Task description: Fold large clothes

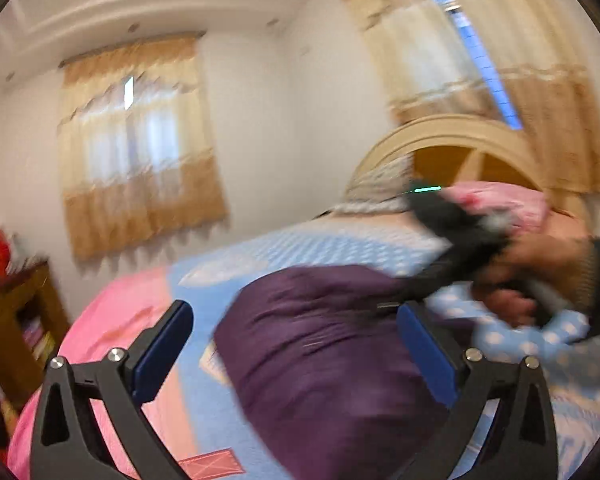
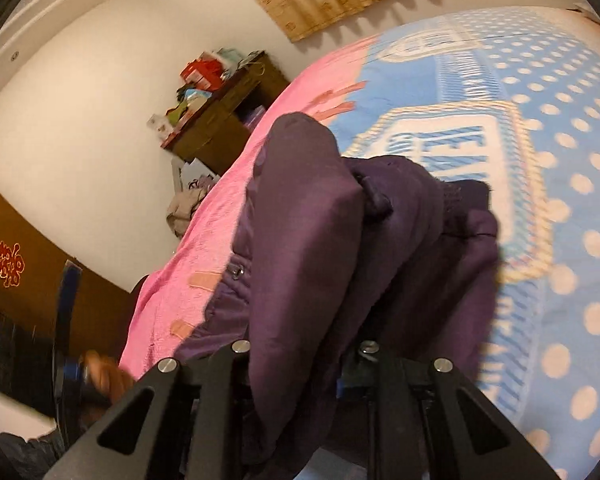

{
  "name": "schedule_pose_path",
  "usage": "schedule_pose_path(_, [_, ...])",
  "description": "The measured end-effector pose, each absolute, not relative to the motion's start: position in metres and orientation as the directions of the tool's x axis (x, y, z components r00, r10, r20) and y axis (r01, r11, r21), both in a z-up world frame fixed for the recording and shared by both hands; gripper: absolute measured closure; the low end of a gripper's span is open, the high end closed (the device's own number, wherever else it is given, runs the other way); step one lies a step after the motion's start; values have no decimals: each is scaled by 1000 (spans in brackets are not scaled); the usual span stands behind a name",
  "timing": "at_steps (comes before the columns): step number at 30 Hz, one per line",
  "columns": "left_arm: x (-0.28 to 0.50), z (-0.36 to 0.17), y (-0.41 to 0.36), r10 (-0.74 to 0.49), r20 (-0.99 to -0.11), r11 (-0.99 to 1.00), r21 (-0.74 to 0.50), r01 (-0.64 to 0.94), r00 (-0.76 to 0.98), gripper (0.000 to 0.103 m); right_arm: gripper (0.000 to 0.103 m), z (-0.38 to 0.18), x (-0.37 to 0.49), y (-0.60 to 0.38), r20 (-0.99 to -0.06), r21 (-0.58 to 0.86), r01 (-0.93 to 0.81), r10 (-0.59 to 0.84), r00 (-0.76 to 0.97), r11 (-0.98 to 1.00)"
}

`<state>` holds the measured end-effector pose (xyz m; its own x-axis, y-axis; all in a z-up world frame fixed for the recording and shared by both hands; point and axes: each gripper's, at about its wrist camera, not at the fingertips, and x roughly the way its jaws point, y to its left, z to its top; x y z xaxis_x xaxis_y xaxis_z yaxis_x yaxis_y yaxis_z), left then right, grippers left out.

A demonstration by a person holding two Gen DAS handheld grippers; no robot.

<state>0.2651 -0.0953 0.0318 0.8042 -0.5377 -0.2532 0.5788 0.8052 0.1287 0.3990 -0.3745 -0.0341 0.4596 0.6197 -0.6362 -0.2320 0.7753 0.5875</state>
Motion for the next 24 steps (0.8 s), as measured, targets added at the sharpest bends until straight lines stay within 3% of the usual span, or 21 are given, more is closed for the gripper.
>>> schedule_pose_path(4, [323, 21, -127, -548, -388, 797, 25, 603, 741, 0, 84, -49, 393, -398, -631, 596, -196, 605, 486, 779])
schedule_pose_path(8, [350, -29, -186, -461, -575, 773, 113, 624, 676, 3, 79, -71, 383, -415, -629, 580, -177, 576, 522, 795])
schedule_pose_path(9, [353, -41, -193, -481, -602, 760, 76, 645, 638, 5, 73, -80, 381, -420, -651, 558, -152, 544, 529, 816])
schedule_pose_path(10, [355, -48, -195, -469, -616, 768, 70, 637, 633, 5, 62, -89, 381, -425, -656, 564, -124, 534, 533, 817])
schedule_pose_path(12, [353, -54, -200, -440, -606, 792, 85, 604, 663, 2, 52, -100, 376, -441, -636, 612, -54, 532, 559, 789])
schedule_pose_path(16, [355, -58, -196, -427, -606, 810, 73, 582, 671, 0, 51, -62, 349, -442, -664, 518, 103, 324, 674, 849])
schedule_pose_path(19, [355, -62, -190, -414, -593, 832, 60, 551, 691, 0, 49, -7, 321, -428, -544, 535, 146, 208, 813, 832])
schedule_pose_path(23, [355, -61, -189, -396, -585, 842, 77, 534, 708, 0, 44, 26, 324, -390, -302, 685, -64, 363, 881, 726])
schedule_pose_path(24, [355, -61, -187, -397, -585, 843, 72, 533, 708, 0, 43, 22, 331, -383, -299, 699, -70, 380, 875, 712])
